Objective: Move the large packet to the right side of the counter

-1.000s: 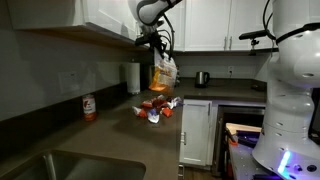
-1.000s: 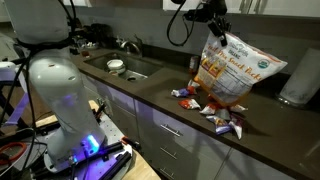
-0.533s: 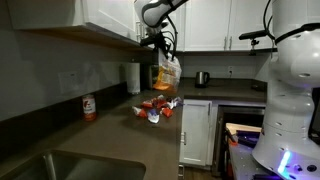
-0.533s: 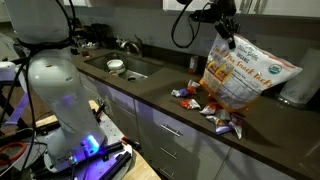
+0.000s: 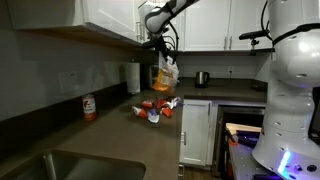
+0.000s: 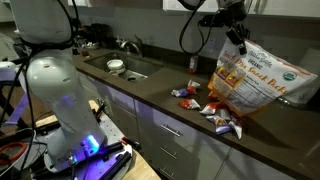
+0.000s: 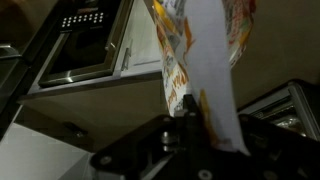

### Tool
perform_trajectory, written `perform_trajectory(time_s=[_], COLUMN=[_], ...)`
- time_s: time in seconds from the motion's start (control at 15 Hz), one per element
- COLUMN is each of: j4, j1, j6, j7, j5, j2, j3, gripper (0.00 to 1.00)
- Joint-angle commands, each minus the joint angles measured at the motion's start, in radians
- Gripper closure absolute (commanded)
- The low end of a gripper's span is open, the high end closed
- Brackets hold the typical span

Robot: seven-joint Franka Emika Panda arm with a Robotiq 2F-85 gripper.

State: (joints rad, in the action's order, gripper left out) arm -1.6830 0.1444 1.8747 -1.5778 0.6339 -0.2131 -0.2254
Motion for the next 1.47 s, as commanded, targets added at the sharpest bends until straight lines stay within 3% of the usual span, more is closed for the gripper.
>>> perform_trajectory(time_s=[0.0, 0.6, 1.4], j4=[0.057, 0.132, 0.156], j1=[0.026, 0.060, 0.143], j6=[0.029, 0.087, 0.249], j7=[0.073, 0.206, 0.370], j5=[-0.021, -0.009, -0.027], j2=[-0.048, -0.108, -0.168], j3=[-0.013, -0.058, -0.121], gripper=[0.98, 0.98, 0.98])
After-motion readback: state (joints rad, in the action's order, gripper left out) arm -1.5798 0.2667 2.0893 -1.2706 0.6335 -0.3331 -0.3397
